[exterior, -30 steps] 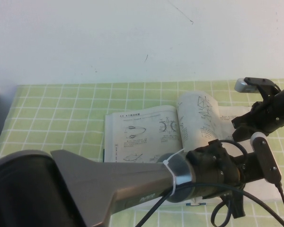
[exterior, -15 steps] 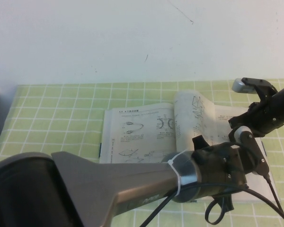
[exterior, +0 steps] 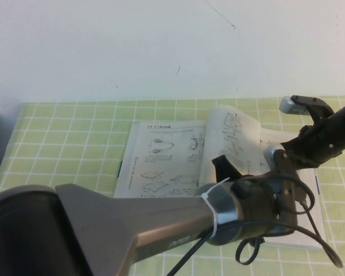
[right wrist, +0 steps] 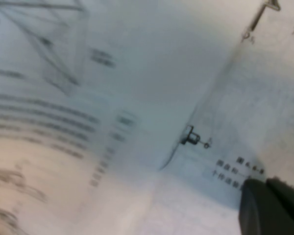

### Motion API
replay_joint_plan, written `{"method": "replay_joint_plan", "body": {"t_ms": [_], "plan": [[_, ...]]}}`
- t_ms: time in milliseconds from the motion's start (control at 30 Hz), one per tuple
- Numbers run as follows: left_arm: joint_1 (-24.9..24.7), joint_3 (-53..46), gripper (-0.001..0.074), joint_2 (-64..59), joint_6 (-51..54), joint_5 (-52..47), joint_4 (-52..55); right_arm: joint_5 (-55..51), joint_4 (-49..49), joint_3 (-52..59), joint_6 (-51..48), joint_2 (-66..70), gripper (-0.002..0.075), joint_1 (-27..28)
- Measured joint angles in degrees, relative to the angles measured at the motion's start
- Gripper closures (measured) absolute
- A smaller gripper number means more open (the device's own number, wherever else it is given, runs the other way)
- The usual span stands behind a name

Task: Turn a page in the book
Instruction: Open the closed book

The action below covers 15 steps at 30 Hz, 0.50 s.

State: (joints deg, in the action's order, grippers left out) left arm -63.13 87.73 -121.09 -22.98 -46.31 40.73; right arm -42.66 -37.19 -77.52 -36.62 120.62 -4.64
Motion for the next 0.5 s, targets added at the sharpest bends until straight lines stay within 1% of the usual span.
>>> {"method": "replay_joint_plan", "body": {"t_ms": [167, 500], "plan": [[1.0, -0.5, 0.0739, 0.6, -0.7, -5.7, 0.8, -0.1, 0.4, -0.1, 0.1, 0.0, 0.0728, 0.0], [3.8, -0.5, 0.0739, 1.2, -3.6, -11.9, 1.3, -0.2, 0.6, -0.1, 0.2, 0.0, 0.0728, 0.0]]}}
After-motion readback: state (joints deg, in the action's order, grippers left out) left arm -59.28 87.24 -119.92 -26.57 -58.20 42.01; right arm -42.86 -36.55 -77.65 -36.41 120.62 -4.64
